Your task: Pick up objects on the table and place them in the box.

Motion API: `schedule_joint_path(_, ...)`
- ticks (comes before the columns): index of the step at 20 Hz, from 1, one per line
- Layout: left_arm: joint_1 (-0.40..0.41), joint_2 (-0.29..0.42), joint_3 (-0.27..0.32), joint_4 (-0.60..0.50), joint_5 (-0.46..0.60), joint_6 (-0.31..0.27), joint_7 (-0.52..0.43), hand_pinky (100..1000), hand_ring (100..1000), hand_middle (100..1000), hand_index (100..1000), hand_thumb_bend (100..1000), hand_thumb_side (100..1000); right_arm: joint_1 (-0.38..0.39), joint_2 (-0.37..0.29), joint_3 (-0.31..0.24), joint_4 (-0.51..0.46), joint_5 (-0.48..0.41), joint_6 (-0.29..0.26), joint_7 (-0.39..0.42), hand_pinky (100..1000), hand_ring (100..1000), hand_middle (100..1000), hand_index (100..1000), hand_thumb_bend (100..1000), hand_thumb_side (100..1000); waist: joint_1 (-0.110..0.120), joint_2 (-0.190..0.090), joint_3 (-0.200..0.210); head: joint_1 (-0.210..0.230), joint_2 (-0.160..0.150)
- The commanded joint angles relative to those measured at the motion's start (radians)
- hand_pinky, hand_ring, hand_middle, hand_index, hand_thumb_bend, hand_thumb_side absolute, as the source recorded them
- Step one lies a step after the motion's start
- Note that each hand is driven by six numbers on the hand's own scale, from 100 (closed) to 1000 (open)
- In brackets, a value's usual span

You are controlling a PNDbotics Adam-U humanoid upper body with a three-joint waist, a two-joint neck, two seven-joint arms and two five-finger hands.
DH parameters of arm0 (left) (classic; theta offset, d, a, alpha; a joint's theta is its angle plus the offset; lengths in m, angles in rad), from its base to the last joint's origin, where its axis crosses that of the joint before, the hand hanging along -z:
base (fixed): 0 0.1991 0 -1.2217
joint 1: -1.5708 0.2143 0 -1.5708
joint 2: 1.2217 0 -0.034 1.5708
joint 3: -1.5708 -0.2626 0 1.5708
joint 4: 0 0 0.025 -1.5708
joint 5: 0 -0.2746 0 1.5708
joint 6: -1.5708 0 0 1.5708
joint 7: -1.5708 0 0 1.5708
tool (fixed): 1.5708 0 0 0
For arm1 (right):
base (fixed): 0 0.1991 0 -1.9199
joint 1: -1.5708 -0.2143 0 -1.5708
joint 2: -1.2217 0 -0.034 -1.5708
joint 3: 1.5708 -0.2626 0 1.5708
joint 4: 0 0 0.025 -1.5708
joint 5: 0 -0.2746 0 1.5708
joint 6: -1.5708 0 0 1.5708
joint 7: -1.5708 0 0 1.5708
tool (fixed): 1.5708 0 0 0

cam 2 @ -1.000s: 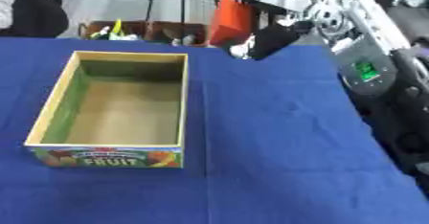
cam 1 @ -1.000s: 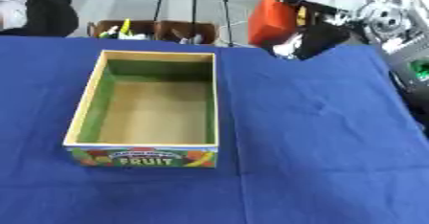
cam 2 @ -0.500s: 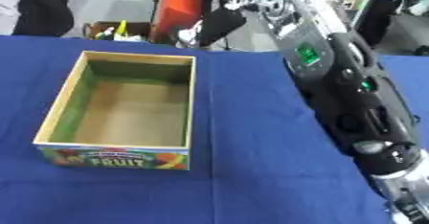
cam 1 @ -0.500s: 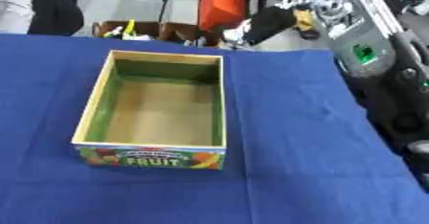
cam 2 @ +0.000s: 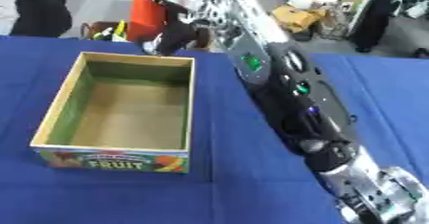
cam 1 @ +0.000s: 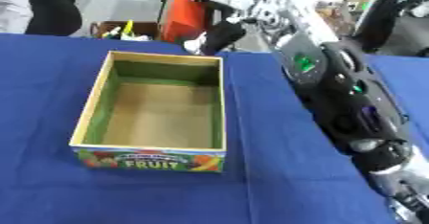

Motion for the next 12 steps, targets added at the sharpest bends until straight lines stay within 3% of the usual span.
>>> schedule_joint_path(1, -0.010, 0.015, -0.006, -0.020, 0.003, 0.000, -0.004, 368, 658, 566, 528, 100, 888, -0.029, 0.040, -0.013, 0.072, 0.119, -0.015, -0.017, 461, 660, 416, 314, 100, 424, 0.008, -0.018, 0.003, -0.016, -0.014)
schedule_joint_path(7, -0.011, 0.013, -0.007, -0.020, 0.004, 0.000, -0.006, 368, 659, 566, 528, 100, 888, -0.010, 0.123, -0.029, 0.133, 0.263, -0.029, -0.068, 457, 662, 421, 313, 100, 417, 0.011, -0.017, 0.002, -0.010, -0.036)
schedule_joint_path(12, -0.010, 0.013, -0.006, -0.020, 0.005, 0.001, -0.008, 368, 660, 566, 528, 100, 888, -0.002, 0.156, -0.029, 0.176, 0.358, -0.039, -0.076, 457, 673, 421, 315, 100, 410, 0.012, -0.022, 0.003, -0.011, -0.043)
